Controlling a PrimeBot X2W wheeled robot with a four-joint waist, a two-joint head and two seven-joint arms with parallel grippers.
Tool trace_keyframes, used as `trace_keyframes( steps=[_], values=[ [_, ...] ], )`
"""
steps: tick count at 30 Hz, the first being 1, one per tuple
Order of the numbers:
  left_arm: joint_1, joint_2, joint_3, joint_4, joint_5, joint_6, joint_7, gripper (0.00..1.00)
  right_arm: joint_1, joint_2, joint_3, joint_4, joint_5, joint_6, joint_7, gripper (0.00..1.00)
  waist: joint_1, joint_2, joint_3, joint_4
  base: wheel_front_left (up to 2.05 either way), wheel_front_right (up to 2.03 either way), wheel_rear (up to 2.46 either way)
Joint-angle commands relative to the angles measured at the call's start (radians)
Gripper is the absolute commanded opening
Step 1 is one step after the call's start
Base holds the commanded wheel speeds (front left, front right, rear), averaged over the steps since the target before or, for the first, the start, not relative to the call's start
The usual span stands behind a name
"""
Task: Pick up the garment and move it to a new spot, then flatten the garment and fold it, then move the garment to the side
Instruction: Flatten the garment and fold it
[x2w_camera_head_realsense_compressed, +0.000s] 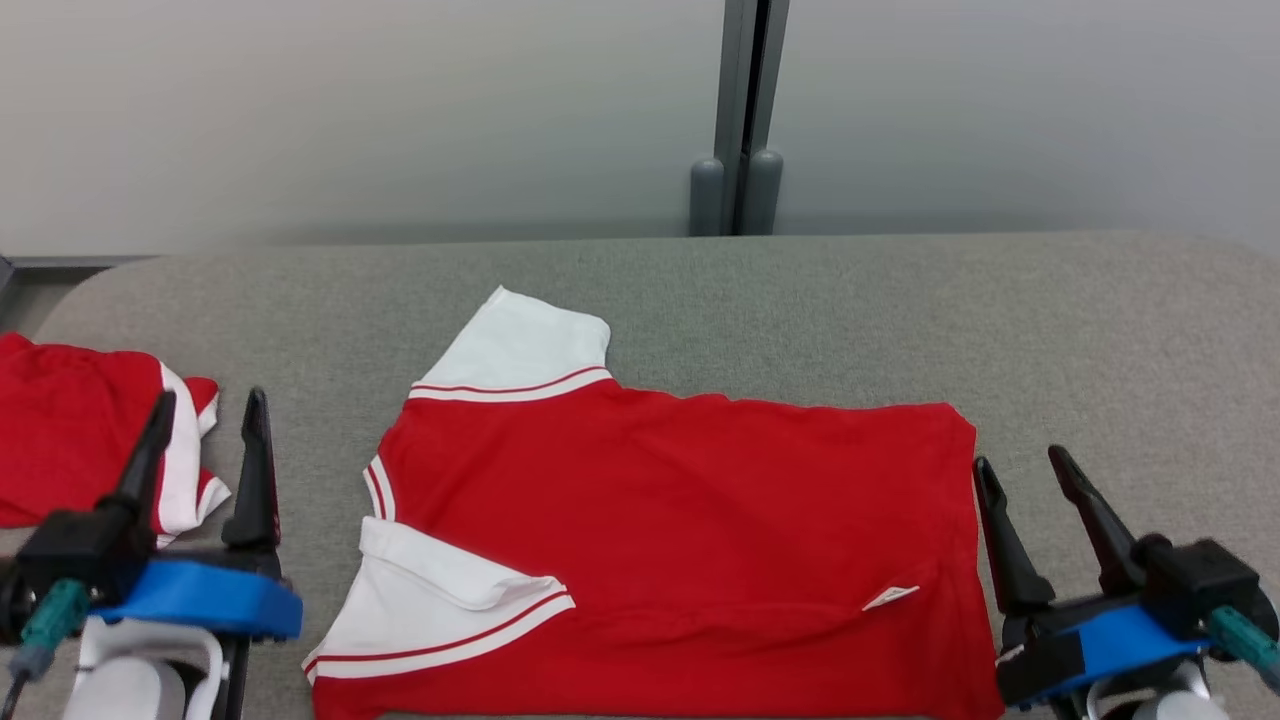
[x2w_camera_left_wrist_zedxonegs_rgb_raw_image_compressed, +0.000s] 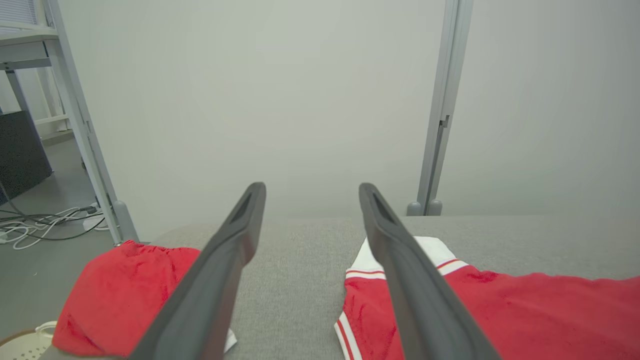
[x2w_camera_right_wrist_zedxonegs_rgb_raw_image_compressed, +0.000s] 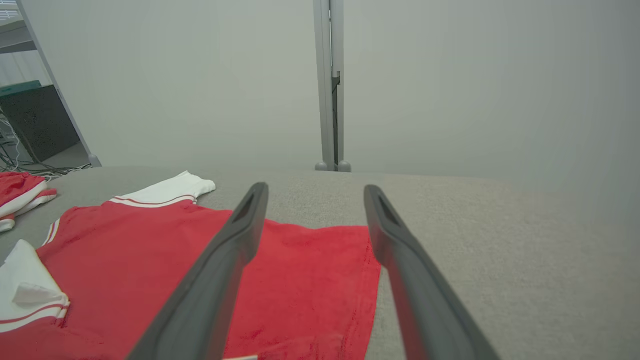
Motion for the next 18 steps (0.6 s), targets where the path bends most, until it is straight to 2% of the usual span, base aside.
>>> trace_keyframes(
  steps=[1,9,14,18],
  values=[
    [-0.072,0.013,-0.01,0.008,0.008,-0.016,0.01,1.0,-0.056,-0.024,0.01,0.009,0.005,0.0,0.01,1.0,-0.0001,0.0,0.027,-0.003,0.0,0.0,0.0],
    [-0.477,0.081,-0.105,0.135,0.015,-0.09,0.115,1.0,-0.371,-0.136,0.068,0.11,0.011,0.0,0.124,1.0,-0.0001,0.0,0.192,-0.057,0.0,0.0,0.0],
    [-0.689,0.102,-0.193,0.269,-0.012,-0.104,0.157,1.0,-0.52,-0.165,0.122,0.201,0.028,0.0,0.204,1.0,-0.0001,0.0,0.284,-0.099,0.0,0.0,0.0],
    [-0.808,0.125,-0.313,0.385,-0.084,-0.102,0.196,1.0,-0.599,-0.175,0.188,0.254,0.059,0.0,0.249,1.0,-0.0001,0.0,0.343,-0.132,0.0,0.0,0.0]
  ],
)
